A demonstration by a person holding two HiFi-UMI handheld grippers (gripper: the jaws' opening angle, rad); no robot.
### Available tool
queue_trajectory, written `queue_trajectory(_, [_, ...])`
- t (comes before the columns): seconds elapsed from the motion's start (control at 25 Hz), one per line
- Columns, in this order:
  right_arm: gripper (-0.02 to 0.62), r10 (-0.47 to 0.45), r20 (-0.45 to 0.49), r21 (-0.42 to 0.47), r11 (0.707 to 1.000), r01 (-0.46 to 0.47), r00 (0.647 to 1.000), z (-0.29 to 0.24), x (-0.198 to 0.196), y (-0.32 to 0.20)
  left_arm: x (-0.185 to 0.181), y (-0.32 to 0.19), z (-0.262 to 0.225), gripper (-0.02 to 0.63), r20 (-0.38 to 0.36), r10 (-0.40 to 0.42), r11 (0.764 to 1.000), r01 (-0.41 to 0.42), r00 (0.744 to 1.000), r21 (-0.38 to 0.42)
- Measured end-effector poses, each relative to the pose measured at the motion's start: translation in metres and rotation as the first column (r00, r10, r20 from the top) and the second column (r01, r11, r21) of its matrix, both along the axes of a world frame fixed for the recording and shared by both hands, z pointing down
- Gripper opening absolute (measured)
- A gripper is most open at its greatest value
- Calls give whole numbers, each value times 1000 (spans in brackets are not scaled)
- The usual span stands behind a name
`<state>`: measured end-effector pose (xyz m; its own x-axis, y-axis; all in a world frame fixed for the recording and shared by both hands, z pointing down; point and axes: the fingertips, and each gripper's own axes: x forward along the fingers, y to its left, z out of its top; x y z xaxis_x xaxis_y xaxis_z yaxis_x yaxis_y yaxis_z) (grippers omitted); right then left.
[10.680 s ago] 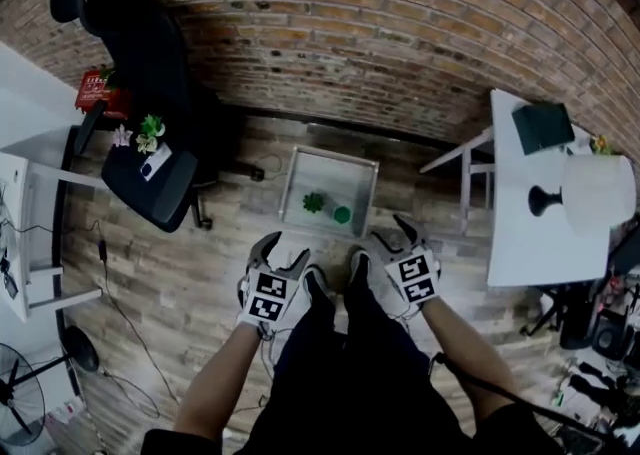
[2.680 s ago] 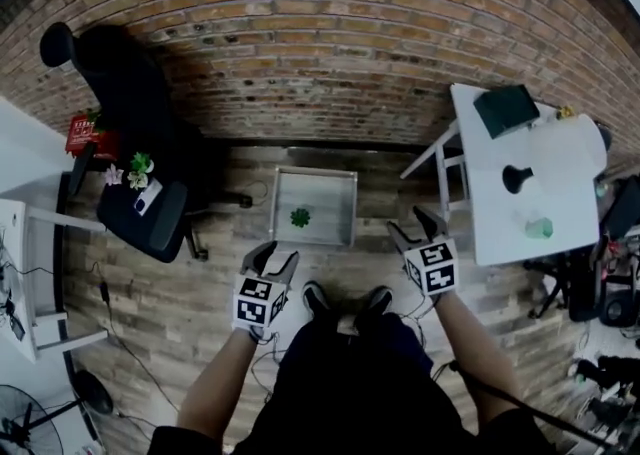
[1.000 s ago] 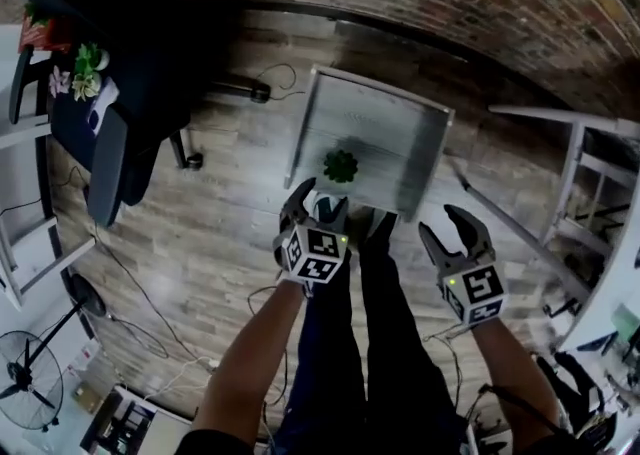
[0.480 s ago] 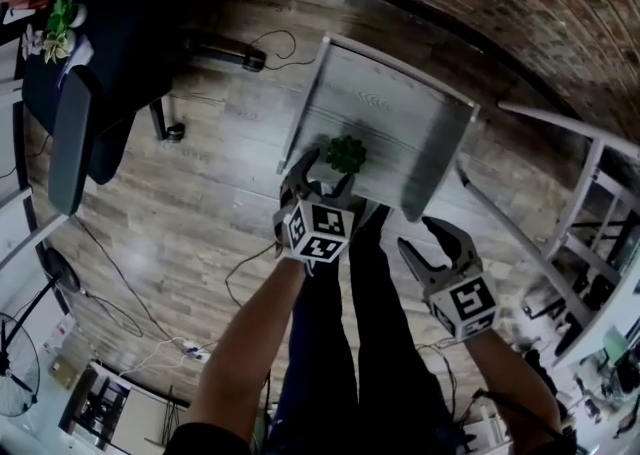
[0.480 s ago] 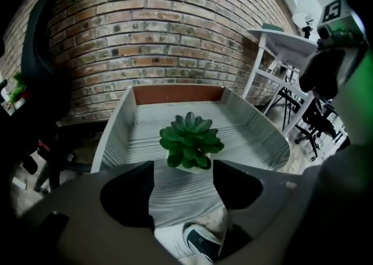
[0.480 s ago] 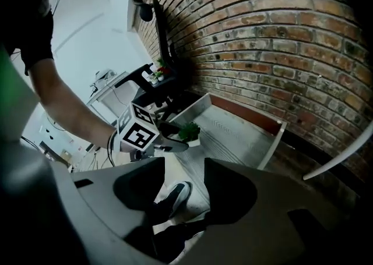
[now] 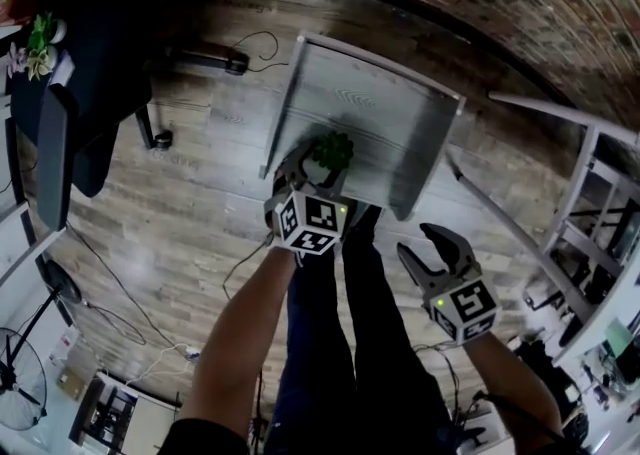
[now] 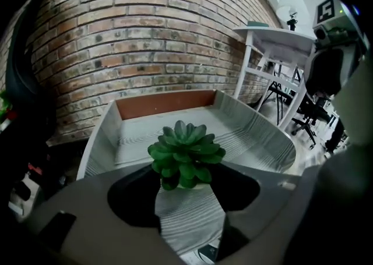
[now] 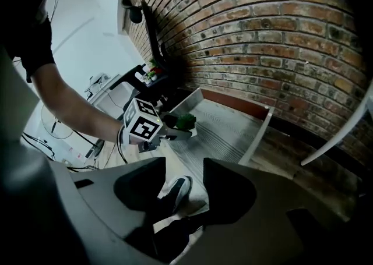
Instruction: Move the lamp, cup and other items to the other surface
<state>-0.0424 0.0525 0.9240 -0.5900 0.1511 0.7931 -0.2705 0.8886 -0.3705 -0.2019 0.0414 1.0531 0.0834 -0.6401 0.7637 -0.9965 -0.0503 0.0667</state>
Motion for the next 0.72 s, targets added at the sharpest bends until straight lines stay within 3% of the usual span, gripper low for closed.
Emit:
queue_trajectory(0.32, [204, 84, 14, -11, 996, -84, 996, -38, -4, -4, 8, -2, -44, 259, 7, 42, 999, -42, 999, 2])
queue_trajectory(0.72, [198, 180, 151, 157, 966, -204, 972, -192, -23, -61, 19, -14, -243, 259, -19, 67, 994, -65, 998, 92])
